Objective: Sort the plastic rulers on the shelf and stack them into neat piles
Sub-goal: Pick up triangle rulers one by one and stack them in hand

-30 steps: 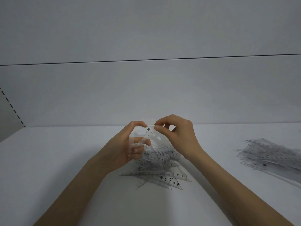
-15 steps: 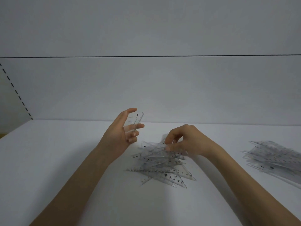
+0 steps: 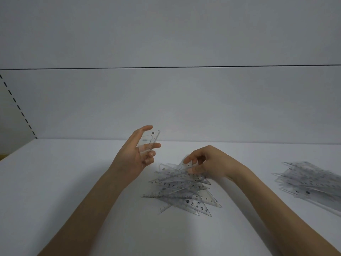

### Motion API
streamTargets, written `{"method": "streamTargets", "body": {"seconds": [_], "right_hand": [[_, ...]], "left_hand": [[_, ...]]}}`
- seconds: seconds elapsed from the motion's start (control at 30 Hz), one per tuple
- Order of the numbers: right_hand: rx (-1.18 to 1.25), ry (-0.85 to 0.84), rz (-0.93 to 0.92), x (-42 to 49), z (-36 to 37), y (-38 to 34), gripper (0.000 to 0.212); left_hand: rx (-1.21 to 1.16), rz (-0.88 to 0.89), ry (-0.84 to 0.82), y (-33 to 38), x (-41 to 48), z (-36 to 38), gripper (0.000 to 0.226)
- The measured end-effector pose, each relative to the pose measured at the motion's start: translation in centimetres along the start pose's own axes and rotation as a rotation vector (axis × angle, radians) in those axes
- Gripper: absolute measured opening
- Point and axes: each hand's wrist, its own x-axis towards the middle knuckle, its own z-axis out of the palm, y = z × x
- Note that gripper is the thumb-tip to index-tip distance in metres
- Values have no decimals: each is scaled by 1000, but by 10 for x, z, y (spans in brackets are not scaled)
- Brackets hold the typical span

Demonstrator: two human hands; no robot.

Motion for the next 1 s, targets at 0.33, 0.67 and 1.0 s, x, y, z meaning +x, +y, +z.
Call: {"method": "streamTargets", "body": {"seconds": [0.33, 0.67, 1.0], "right_hand": [[74, -138, 104, 0, 4, -7, 16], [363, -121, -112, -14, -22, -8, 21], [508, 116, -267, -20, -26, -16, 7]], "left_hand": [[2, -7, 11, -1, 0, 0, 25], [-7, -18, -16, 2, -2, 0, 25], [-31, -73, -192, 6, -10, 7, 31]]}}
